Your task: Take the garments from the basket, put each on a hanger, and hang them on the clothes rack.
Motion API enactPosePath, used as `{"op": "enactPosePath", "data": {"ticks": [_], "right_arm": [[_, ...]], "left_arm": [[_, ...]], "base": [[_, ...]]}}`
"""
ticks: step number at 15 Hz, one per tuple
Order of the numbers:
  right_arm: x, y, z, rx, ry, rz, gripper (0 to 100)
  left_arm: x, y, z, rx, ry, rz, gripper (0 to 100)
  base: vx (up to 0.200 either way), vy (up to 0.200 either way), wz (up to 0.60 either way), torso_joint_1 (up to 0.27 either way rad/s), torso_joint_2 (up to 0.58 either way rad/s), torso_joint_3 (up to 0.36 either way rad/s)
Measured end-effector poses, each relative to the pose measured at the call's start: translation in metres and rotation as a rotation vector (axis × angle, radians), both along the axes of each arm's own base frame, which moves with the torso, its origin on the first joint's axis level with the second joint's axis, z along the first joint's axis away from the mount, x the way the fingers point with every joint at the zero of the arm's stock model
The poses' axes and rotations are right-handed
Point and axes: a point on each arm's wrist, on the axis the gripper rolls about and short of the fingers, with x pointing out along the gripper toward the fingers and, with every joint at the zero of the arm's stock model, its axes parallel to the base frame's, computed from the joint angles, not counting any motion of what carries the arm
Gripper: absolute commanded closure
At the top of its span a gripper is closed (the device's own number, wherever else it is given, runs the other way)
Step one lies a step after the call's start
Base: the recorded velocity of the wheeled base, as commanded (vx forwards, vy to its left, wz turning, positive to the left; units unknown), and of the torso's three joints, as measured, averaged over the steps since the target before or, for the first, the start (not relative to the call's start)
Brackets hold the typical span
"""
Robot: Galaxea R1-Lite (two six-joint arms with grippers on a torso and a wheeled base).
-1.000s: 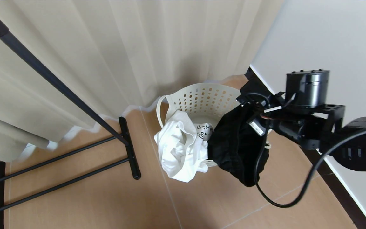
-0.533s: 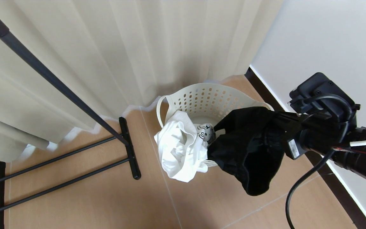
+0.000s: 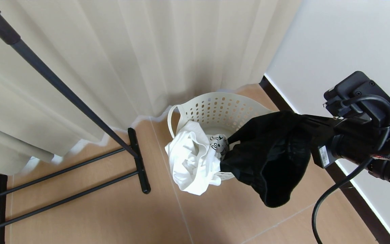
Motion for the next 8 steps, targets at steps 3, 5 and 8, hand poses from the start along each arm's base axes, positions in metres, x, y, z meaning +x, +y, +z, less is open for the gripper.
{"op": "enactPosePath", "data": {"ticks": [3, 5, 8], "right_arm": [[0.0037, 0.0019, -0.0046, -0.012, 0.016, -0.004, 100], [0.0073, 0.004, -0.0086, -0.022, 0.029, -0.009, 100], [0.0094, 0.0053, -0.0105, -0.026, 0.036, -0.01, 100]], "left_arm": [[0.0, 0.0, 0.0, 0.0, 0.0, 0.0, 0], [0.0, 0.0, 0.0, 0.0, 0.0, 0.0, 0], [0.0, 0.0, 0.0, -0.001, 0.001, 0.0, 0]], "base": [[0.0, 0.0, 0.0, -0.002, 0.0, 0.191], [0.0, 0.0, 0.0, 0.0, 0.0, 0.202], [0.0, 0.0, 0.0, 0.002, 0.0, 0.203]]}}
